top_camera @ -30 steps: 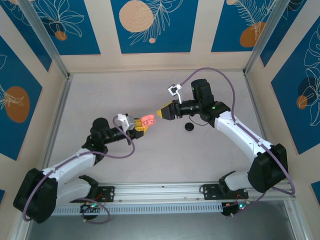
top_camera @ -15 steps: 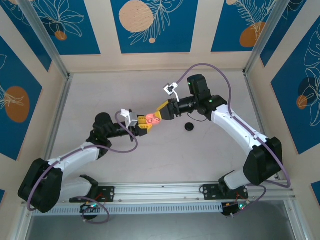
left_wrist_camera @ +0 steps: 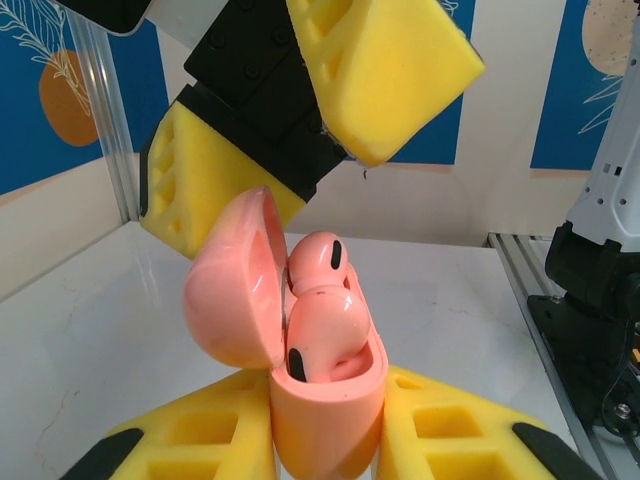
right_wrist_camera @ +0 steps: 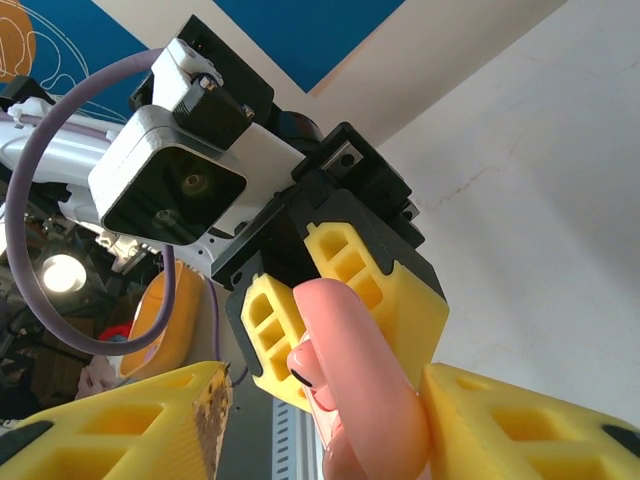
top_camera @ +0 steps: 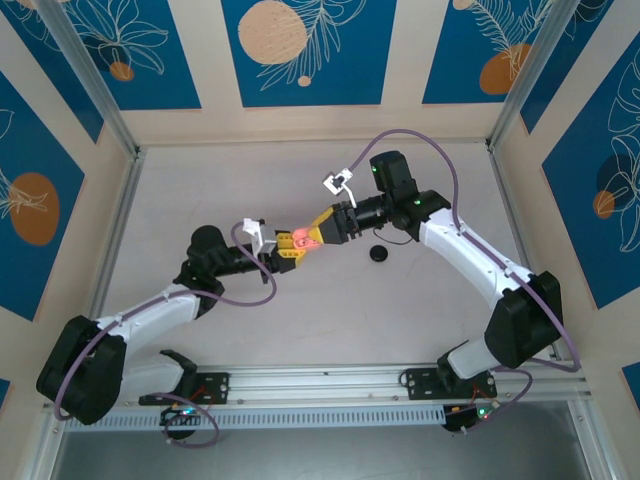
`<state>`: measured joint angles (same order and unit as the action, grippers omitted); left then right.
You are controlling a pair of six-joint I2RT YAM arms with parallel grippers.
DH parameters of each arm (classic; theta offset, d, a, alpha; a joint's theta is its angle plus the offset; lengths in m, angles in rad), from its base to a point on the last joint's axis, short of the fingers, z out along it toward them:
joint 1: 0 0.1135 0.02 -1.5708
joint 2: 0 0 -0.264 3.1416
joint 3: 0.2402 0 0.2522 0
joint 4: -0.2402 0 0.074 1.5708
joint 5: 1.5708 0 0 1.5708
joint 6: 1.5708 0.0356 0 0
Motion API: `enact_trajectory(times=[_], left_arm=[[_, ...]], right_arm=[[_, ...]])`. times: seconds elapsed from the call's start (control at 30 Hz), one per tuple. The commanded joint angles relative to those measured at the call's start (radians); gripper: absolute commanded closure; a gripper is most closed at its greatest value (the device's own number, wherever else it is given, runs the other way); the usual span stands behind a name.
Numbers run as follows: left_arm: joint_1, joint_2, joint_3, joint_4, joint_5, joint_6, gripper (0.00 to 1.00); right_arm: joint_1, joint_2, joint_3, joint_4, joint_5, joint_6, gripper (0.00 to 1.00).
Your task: Insert the wireless bluetooth earbuds into the charging case
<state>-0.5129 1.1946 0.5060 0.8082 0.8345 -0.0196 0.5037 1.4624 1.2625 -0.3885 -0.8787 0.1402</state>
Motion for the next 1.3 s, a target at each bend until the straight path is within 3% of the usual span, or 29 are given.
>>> enact_trajectory(times=[0.0,0.2,0.3,0.53,0.67,0.73,1.1,1.27], left_arm=[[-0.008,0.009,0.023,0.025,-0.023,-0.002,0.76],[-0.009,0.016,0.024,0.023,-0.023,-0.002,0.76],[-0.009,0.014,0.025,0.029,-0.011,-0.002,0.76],[-0.010,0.003,0.016,0.049,0.038,-0.004,0.76],[-0.010,-0.008,0.006,0.058,0.041,0.000,0.76],[-0.010,-0.014,0.003,0.060,0.043,0.001,0.76],[-0.010,-0.026,-0.004,0.057,0.048,0.005,0.76],[-0.012,-0.027,-0.002,0.057,0.049,0.003,0.76]], right_arm=[[0.002,-0.063,0.008,-0.032,-0.046,-0.037,0.48],[-0.020,-0.108,-0.002,-0.040,-0.044,-0.058,0.50],[-0.035,-0.135,-0.010,-0.078,0.015,-0.134,0.49],[-0.072,-0.246,-0.116,-0.002,0.140,-0.440,0.42],[-0.070,-0.288,-0.211,0.054,0.087,-0.739,0.52],[-0.067,-0.304,-0.272,0.129,0.089,-0.792,0.51],[-0.035,-0.206,-0.316,0.338,0.028,-0.654,0.49],[-0.007,-0.163,-0.298,0.345,-0.011,-0.649,0.50]])
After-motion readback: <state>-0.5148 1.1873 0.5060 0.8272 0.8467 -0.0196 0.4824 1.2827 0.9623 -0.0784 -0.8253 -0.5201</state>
